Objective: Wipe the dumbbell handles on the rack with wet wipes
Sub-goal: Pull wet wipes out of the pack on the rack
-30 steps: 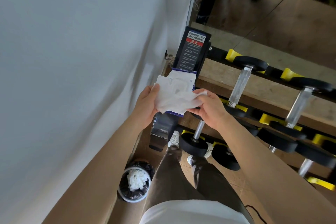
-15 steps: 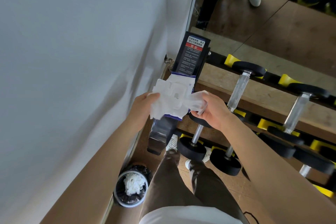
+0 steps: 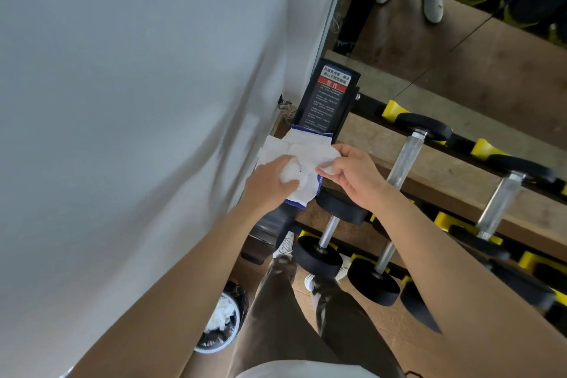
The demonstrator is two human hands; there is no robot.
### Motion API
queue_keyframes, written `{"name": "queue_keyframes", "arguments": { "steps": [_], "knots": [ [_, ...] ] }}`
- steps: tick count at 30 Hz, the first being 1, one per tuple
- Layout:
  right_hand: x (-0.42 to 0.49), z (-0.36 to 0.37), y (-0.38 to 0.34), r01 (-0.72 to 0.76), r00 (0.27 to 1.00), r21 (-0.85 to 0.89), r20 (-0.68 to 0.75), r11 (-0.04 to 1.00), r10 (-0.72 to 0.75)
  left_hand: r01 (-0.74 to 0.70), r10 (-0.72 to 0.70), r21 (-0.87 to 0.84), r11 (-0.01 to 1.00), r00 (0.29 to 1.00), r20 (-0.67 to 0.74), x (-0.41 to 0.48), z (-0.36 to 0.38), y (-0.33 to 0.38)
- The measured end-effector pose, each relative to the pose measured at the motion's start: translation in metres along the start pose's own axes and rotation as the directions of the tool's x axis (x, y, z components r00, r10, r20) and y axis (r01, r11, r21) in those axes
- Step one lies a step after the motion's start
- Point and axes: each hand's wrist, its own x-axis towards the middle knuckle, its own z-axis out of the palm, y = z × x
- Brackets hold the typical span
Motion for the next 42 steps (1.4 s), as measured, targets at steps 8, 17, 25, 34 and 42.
{"name": "queue_keyframes", "arguments": {
  "steps": [8, 17, 25, 34, 42],
  "knots": [
    [0.017, 0.010, 0.009, 0.412, 0.878, -0.782, 0.204, 0.467, -0.433, -0.162, 0.142, -0.060, 0.985, 0.957, -0.253, -0.003, 0.020, -0.018],
    [0.020, 0.013, 0.025, 0.395, 0.784, -0.874, 0.481, -0.284, -0.393, -0.330, 0.242, -0.143, 0.933, 0.870, -0.428, -0.018, 0.020, -0.025],
    [0.026, 0.016, 0.006, 0.440, 0.880, -0.883, 0.460, -0.161, -0.120, -0.356, 0.273, -0.100, 0.929, 0.842, -0.466, -0.028, 0.022, -0.015],
    [0.022, 0.006, 0.015, 0.487, 0.826, -0.866, 0.416, 0.111, -0.380, -0.361, 0.265, -0.081, 0.929, 0.801, -0.537, -0.030, 0.019, -0.011],
    [0.023, 0.014, 0.023, 0.431, 0.812, -0.891, 0.451, -0.139, -0.370, -0.310, 0.229, -0.079, 0.947, 0.829, -0.510, -0.024, 0.022, -0.013]
  ]
}}
